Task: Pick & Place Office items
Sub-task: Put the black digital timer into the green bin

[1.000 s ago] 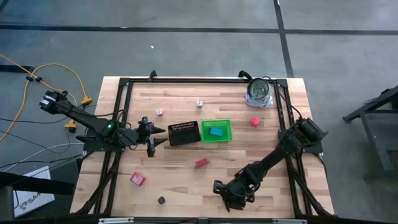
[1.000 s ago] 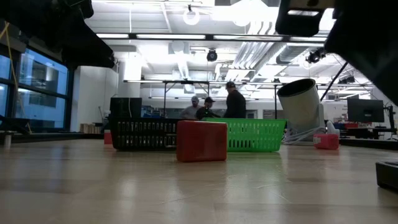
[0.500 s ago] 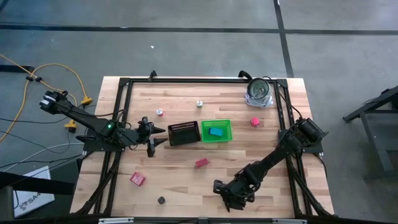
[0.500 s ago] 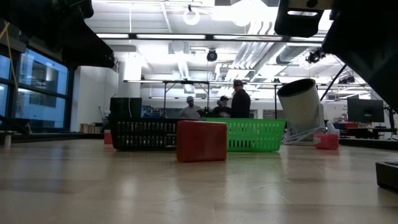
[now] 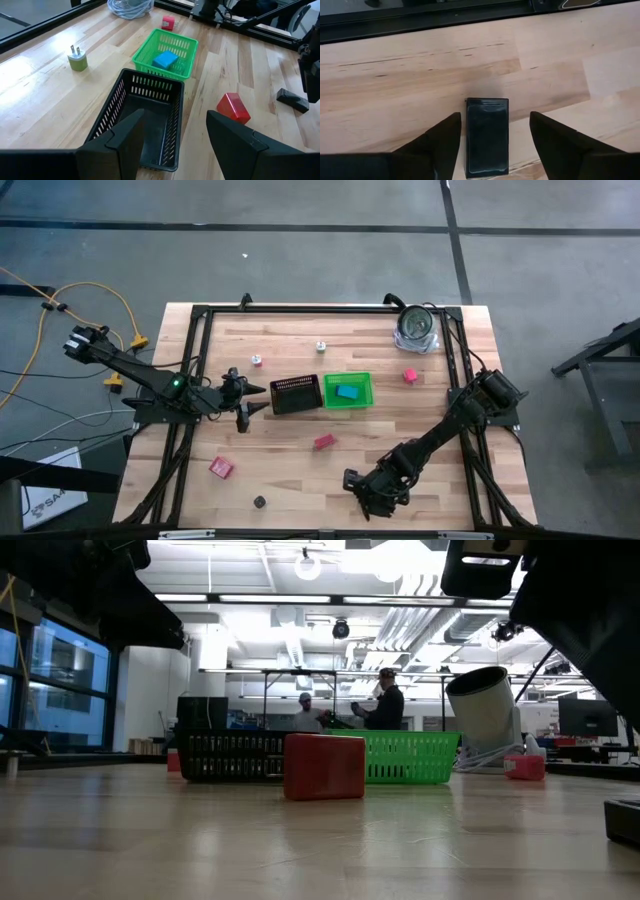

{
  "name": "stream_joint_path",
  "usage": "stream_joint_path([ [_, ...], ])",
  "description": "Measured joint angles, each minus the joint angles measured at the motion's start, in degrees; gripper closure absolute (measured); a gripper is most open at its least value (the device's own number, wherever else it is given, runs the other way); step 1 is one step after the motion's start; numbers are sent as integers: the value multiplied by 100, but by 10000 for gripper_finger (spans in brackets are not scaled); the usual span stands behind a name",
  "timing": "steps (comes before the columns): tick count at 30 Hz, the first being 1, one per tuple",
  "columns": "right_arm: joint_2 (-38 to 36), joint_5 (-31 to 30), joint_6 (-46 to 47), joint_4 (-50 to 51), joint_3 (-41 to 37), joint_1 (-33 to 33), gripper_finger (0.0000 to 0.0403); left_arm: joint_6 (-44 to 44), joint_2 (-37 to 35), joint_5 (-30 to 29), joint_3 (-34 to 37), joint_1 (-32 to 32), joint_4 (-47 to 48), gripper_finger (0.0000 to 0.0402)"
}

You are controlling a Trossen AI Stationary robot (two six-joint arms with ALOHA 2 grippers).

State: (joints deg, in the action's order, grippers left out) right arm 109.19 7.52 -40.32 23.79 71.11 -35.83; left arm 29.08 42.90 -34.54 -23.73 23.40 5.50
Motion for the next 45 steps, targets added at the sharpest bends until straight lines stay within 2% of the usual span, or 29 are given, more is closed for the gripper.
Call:
stream_joint_path([
  [9, 0, -292, -24, 2, 0, 0, 179, 0, 2, 0, 0, 1, 0, 198],
  [24, -2, -141, 136, -126, -184, 24, 179, 1, 1, 0, 0, 0, 2, 198],
  [34, 348, 204, 140, -219, -175, 120, 179, 1, 0, 0, 0, 2, -4, 198],
  [45, 354, 197, 118, -219, -175, 149, 179, 2, 0, 0, 0, 1, -42, 198],
])
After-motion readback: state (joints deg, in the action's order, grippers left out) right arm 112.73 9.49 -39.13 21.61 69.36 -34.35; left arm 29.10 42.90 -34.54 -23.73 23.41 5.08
